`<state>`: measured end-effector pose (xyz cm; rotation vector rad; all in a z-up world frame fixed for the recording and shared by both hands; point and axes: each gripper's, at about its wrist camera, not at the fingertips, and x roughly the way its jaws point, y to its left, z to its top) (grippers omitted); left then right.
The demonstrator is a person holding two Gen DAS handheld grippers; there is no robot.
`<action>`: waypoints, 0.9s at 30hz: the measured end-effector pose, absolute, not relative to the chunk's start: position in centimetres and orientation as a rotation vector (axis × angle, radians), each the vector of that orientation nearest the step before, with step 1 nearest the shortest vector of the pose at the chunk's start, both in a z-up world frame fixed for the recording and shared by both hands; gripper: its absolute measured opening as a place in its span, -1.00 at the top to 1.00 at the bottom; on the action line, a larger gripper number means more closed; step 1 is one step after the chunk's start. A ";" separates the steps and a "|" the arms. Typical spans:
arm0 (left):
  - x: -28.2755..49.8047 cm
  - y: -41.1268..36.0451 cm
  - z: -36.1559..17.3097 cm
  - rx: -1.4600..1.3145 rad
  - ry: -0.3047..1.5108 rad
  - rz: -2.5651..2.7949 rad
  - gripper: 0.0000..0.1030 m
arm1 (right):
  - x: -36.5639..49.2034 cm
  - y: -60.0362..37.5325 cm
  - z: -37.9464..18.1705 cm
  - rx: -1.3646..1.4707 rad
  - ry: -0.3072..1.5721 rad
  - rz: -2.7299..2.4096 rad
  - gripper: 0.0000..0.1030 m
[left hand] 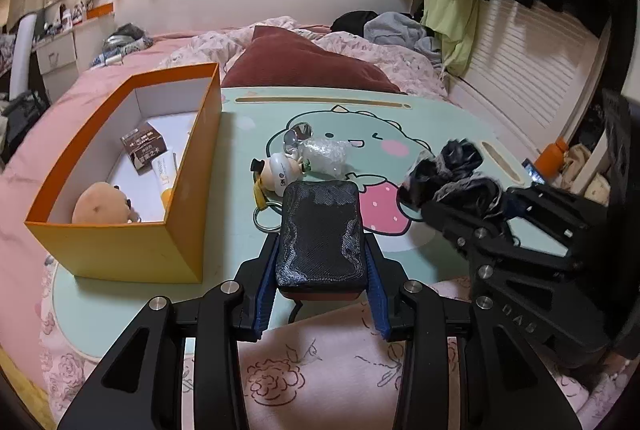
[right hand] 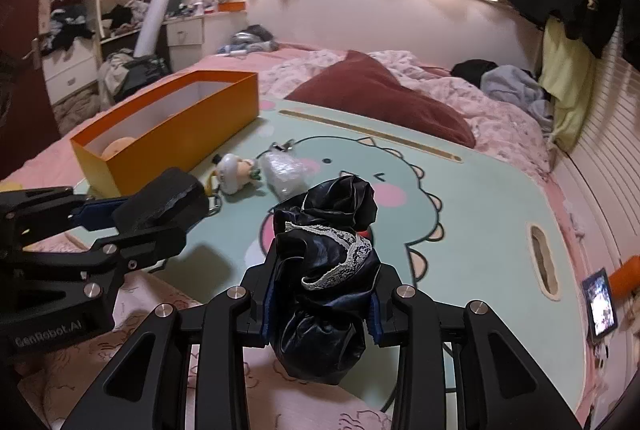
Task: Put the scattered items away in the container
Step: 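Carry the black case and black fabric into the box and open both tools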
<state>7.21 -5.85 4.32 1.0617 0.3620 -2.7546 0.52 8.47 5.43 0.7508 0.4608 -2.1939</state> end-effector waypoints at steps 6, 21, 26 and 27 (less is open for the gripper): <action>8.1 -8.2 7.0 1.013 0.484 -2.816 0.21 | 0.1 6.6 6.6 0.733 0.488 -2.134 0.36; 7.1 -20.0 9.8 0.929 0.457 -2.578 0.21 | -2.4 -6.4 10.8 0.688 0.486 -2.005 0.36; 8.0 -20.9 7.7 0.962 0.502 -2.558 0.21 | -3.5 -10.2 10.3 0.738 0.472 -1.993 0.36; 8.0 -21.0 7.4 0.967 0.500 -2.554 0.21 | -3.7 -10.9 10.1 0.755 0.471 -1.985 0.36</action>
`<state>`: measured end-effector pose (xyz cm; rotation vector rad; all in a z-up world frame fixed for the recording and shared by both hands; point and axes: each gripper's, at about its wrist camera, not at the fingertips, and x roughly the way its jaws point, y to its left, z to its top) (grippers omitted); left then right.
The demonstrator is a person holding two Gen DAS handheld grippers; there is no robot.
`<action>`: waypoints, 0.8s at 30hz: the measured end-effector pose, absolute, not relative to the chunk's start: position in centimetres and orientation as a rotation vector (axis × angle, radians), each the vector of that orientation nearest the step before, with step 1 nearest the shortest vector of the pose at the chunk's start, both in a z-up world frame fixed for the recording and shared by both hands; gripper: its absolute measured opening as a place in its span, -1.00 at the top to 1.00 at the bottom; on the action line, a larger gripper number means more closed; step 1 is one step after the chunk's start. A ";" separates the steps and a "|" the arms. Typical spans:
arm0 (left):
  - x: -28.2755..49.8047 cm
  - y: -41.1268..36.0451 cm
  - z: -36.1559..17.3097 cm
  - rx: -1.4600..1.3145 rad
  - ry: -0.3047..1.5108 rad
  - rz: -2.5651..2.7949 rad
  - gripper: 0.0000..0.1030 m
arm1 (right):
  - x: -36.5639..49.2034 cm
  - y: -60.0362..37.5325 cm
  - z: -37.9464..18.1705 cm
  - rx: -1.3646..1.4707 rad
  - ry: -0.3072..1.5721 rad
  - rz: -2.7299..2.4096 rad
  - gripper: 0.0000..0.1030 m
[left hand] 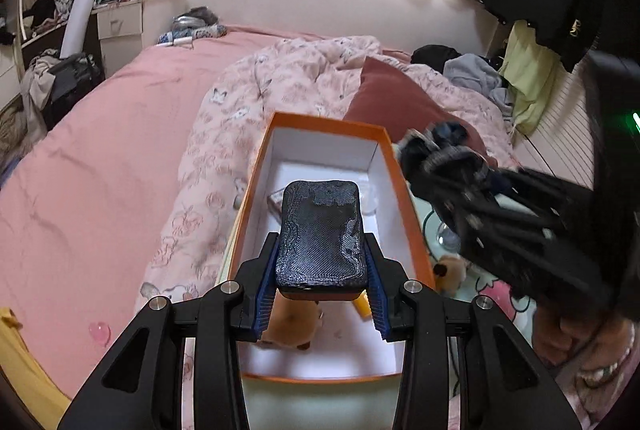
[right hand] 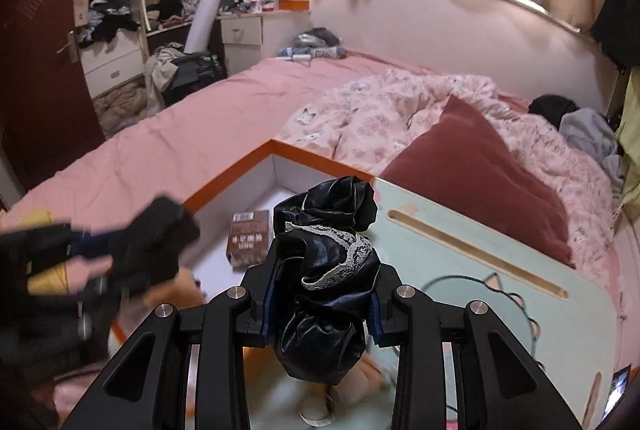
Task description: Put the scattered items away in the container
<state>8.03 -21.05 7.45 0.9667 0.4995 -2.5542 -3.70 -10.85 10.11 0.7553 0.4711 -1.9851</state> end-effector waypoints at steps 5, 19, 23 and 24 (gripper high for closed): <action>8.0 -21.7 6.7 0.995 0.521 -2.565 0.21 | -4.6 -13.2 9.4 0.830 0.452 -1.911 0.32; 10.3 -21.4 9.0 0.851 0.620 -2.627 -0.18 | -5.1 -9.1 12.7 0.804 0.226 -1.910 -0.35; 10.4 -19.0 9.7 0.876 0.589 -2.683 -0.19 | -4.0 -5.2 14.7 0.711 0.255 -1.986 -0.38; 10.2 -18.3 9.8 0.893 0.575 -2.693 -0.19 | -3.8 -4.0 15.0 0.694 0.279 -2.021 -0.40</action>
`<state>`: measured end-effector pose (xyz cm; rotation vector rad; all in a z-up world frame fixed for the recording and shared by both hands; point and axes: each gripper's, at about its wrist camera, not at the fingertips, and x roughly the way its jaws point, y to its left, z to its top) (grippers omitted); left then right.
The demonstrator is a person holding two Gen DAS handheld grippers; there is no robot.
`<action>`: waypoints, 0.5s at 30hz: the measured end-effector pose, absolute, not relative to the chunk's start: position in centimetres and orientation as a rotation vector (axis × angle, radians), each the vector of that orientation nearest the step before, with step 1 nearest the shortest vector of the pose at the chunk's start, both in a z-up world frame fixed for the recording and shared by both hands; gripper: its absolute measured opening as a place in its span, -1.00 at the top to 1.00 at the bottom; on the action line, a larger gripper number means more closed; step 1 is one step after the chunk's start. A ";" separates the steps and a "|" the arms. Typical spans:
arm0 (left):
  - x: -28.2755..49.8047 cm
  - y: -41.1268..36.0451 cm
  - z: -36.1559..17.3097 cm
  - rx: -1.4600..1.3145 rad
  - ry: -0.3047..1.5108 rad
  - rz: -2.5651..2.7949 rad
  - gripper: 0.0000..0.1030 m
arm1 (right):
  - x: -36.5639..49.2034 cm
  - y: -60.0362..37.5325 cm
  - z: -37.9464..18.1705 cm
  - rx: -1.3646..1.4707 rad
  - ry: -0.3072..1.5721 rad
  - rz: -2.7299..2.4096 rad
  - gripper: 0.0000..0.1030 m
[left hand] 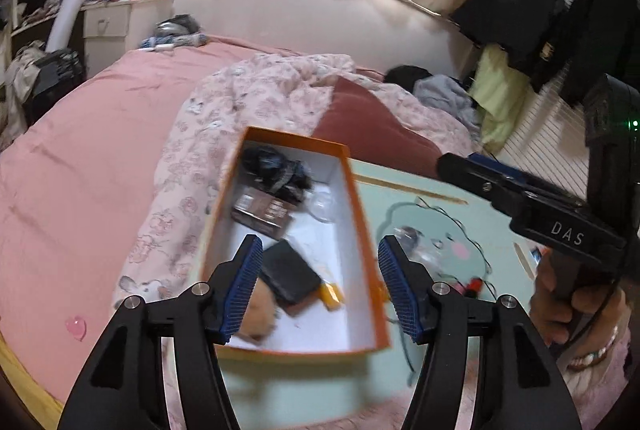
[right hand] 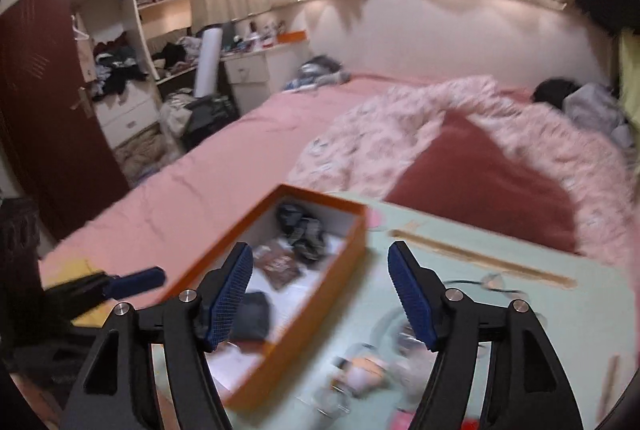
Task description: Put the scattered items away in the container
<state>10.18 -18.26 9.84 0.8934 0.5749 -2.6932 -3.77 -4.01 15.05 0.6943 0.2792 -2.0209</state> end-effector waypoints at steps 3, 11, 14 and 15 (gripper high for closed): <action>9.2 -15.3 9.5 0.979 0.547 -2.729 -0.32 | -3.5 -0.3 14.9 0.683 0.342 -2.125 -0.45; 5.4 -6.7 5.1 1.264 0.411 -2.788 -0.32 | -4.1 7.4 7.6 0.875 0.450 -2.230 -0.45; 3.8 -5.3 3.2 1.350 0.329 -2.735 -0.32 | -4.3 8.6 5.7 0.937 0.463 -2.233 -0.45; 3.5 -5.3 2.7 1.377 0.322 -2.708 -0.32 | -4.3 8.8 5.0 0.969 0.475 -2.216 -0.45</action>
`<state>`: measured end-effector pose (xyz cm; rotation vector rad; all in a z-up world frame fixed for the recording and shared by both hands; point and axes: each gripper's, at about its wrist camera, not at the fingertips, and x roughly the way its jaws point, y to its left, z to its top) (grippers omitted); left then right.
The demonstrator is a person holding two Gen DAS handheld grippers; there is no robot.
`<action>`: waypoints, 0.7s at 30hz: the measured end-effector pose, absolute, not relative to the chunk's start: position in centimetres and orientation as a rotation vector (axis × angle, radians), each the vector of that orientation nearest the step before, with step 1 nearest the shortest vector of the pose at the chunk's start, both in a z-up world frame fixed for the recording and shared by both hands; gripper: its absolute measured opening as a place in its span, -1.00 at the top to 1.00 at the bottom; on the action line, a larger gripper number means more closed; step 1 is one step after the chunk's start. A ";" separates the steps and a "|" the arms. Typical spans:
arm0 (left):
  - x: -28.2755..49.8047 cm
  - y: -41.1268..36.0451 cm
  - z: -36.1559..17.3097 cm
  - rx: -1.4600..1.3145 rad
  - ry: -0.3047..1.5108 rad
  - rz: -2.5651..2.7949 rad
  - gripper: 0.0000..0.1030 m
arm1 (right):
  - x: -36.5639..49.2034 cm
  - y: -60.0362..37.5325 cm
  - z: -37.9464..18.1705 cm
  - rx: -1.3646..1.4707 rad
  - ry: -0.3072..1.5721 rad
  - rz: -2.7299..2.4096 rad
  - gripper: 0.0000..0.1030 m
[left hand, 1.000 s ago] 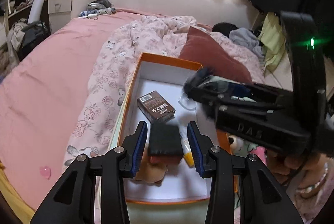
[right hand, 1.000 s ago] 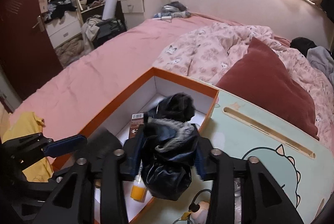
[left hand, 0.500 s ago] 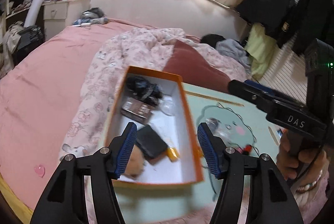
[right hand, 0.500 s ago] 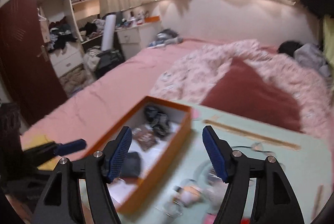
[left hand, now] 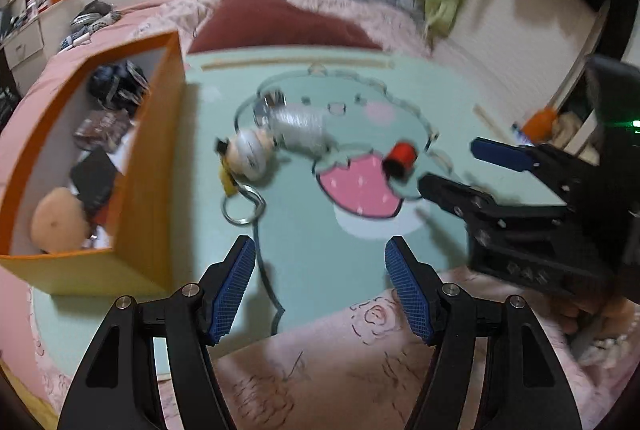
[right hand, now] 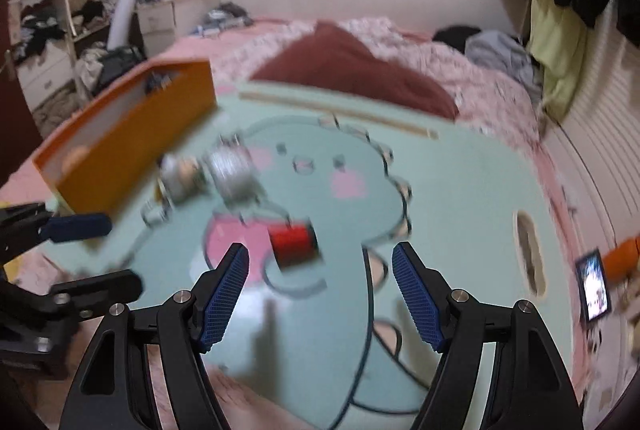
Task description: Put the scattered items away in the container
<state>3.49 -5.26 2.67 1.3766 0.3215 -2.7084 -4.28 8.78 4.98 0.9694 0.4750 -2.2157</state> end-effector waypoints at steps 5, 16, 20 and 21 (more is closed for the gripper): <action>3.7 -5.3 2.0 1.346 0.283 -2.660 -0.36 | -4.7 9.4 3.0 1.054 0.445 -2.179 -0.45; 3.5 -5.4 0.7 1.339 0.226 -2.612 -0.98 | -4.7 9.2 2.8 1.046 0.448 -2.175 -0.63; 3.5 -5.6 0.7 1.329 0.244 -2.618 -0.99 | -4.7 9.2 2.9 1.043 0.446 -2.177 -0.64; 3.5 -5.6 0.7 1.329 0.244 -2.618 -0.99 | -4.8 9.2 3.0 1.043 0.446 -2.177 -0.64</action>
